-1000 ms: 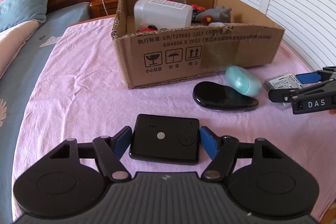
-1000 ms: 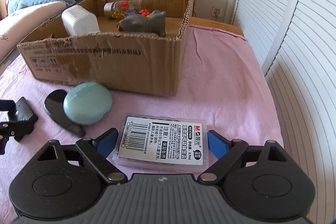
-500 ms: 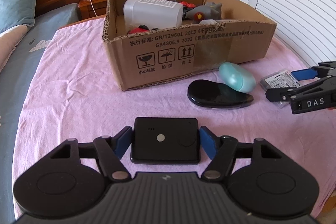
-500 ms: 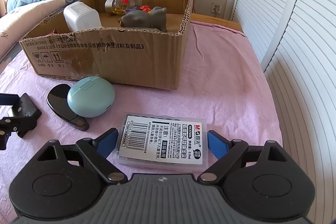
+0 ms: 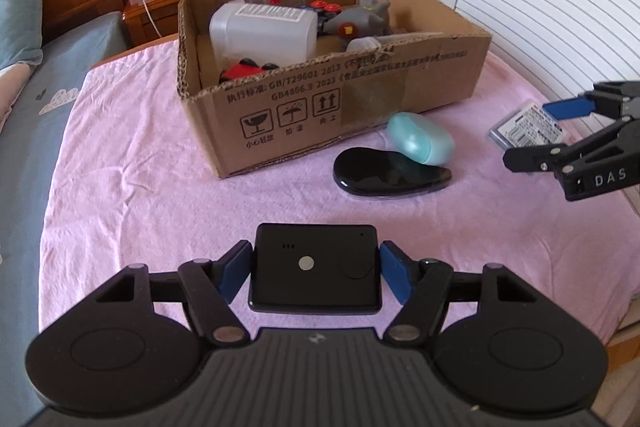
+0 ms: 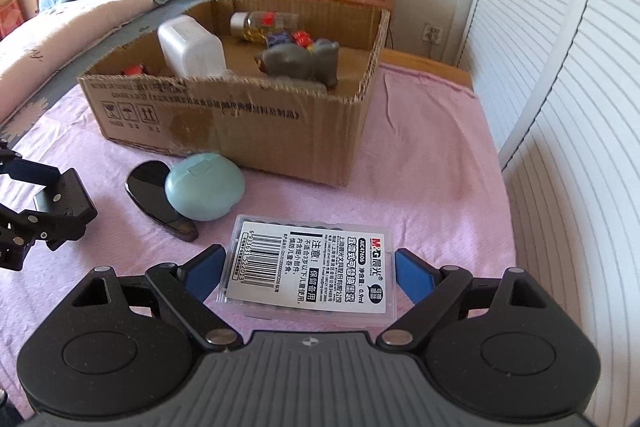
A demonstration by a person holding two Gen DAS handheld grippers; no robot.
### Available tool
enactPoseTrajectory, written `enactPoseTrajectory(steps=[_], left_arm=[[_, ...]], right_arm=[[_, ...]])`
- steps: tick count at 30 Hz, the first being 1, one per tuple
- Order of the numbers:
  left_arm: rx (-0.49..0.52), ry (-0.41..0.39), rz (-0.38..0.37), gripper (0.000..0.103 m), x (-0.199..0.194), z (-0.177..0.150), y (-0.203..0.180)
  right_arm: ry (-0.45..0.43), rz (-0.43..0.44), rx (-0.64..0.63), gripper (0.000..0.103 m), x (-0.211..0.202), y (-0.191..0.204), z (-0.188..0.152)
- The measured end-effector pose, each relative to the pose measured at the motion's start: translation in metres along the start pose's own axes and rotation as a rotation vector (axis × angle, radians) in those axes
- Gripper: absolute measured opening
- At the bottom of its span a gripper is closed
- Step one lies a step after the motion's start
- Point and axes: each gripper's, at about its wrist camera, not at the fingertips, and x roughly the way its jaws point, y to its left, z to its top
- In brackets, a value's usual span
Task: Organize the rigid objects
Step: 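Carry the black device and refill case into the box and open both grippers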
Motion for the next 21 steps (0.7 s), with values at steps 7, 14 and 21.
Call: enactPoseTrajectory(steps=[7,14,21], left_arm=[[-0.011,-0.002,-0.029,0.069,-0.014,0.006,0.004],[-0.011,-0.031,-0.019,0.069,-0.026,0.014,0.008],[-0.014,-0.054,-0.013,0.069,-0.034,0.019,0.011]], right_arm=[[-0.069,0.052,-0.003,0.093,-0.023,-0.002,0.026],[-0.150,0.081,0.004,0.093,-0.023,-0.001,0.076],[-0.125,0.102,0.050,0.093,0.019,0.000,0.116]])
